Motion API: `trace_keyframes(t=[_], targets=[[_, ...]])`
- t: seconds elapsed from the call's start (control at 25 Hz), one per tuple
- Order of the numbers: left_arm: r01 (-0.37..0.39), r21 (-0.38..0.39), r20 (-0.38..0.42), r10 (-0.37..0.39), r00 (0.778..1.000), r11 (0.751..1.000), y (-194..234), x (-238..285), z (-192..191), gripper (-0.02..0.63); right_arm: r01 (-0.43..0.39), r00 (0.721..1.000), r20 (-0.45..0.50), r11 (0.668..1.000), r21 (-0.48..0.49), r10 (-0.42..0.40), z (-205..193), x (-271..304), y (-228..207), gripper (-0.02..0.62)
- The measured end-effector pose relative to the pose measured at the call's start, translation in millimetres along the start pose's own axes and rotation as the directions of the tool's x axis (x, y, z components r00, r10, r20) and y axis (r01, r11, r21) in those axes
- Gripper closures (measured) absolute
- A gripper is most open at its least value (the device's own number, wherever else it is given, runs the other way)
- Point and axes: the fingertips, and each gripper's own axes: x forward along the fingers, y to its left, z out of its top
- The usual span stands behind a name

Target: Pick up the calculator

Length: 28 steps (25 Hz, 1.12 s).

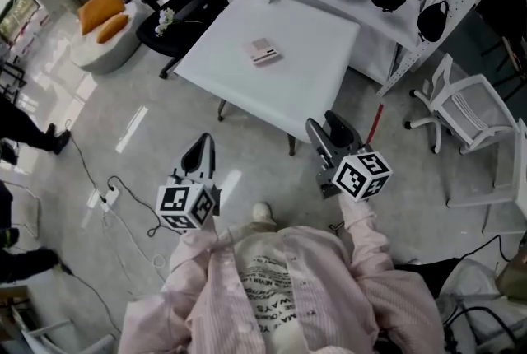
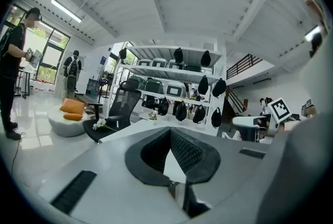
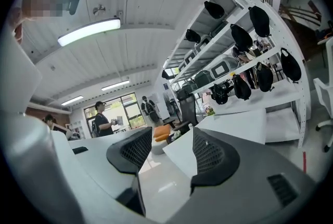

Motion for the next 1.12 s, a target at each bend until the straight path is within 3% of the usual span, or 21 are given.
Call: trace_keyframes(t=[0.4, 0.64, 1.12], targets=[[0.037, 0.019, -0.021, -0.036, 0.999, 0.999, 40, 50, 5, 0.606, 0.007, 1.0, -0.008, 0.998, 0.06, -0.007, -5, 60, -11, 0.382], [0.06, -0.022, -0.042, -0.061, 0.997, 0.998, 46, 74, -9, 0.606, 0.021, 0.999, -0.032, 0.996, 0.089, -0.019, -17, 88, -28, 0.382], [0.019, -0.073, -0.111, -0.027, 0.993, 0.997, 104, 180, -18, 0.606, 0.04, 0.991, -0.131, 0.978, 0.204, -0.013, -40, 211, -95, 0.382]])
